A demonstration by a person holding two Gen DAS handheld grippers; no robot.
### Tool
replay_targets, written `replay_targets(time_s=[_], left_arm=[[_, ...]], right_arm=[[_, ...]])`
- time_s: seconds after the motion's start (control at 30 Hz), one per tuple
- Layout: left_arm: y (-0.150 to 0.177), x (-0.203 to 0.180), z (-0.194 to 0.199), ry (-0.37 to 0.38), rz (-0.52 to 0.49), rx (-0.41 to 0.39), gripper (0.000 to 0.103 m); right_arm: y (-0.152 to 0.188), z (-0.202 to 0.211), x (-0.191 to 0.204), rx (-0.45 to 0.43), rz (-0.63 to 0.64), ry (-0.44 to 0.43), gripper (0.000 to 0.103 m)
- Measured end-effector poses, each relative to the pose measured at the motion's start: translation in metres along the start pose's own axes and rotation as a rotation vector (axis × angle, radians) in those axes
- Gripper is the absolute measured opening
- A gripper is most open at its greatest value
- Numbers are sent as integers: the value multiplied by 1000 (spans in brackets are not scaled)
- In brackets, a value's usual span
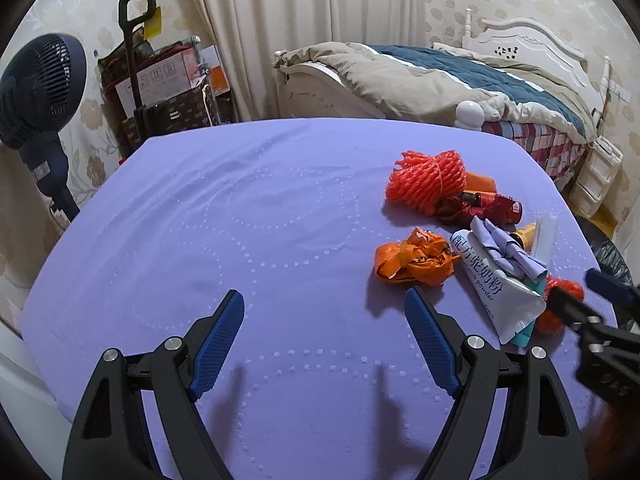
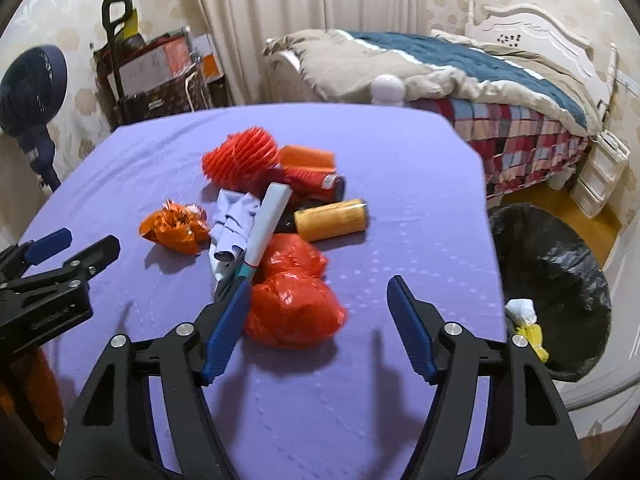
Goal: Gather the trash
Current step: 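Grasp the red plastic bags with the right gripper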
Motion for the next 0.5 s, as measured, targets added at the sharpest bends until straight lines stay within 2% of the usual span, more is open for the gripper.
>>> replay_targets(time_s=[0.03,0.1,0.17,0.43,0.5], left_arm=[[0,0,-1,3,2,0,80],[1,0,-1,6,2,0,80],[2,1,-2,7,4,1,80],[4,5,-6,10,16,6,80],[3,3,-8,10,9,6,80]], right_arm=[[0,-3,3,5,3,-2,64],[0,-9,8,15,11,-15,47],[0,-9,9,18,10,-29,43],[4,-3,-26,19,-50,38,43],[3,-4,-30,21,-64,32,53]])
Point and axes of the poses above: each gripper's, at about its wrist camera, not at the fingertips, and z roughly against the way its jaws point, x to its left, y to its underside, the point moved 9 cm from there along -z, roughly the way its jaws point, and after that the axes turned 5 degrees about x, right-handed, at the moved point
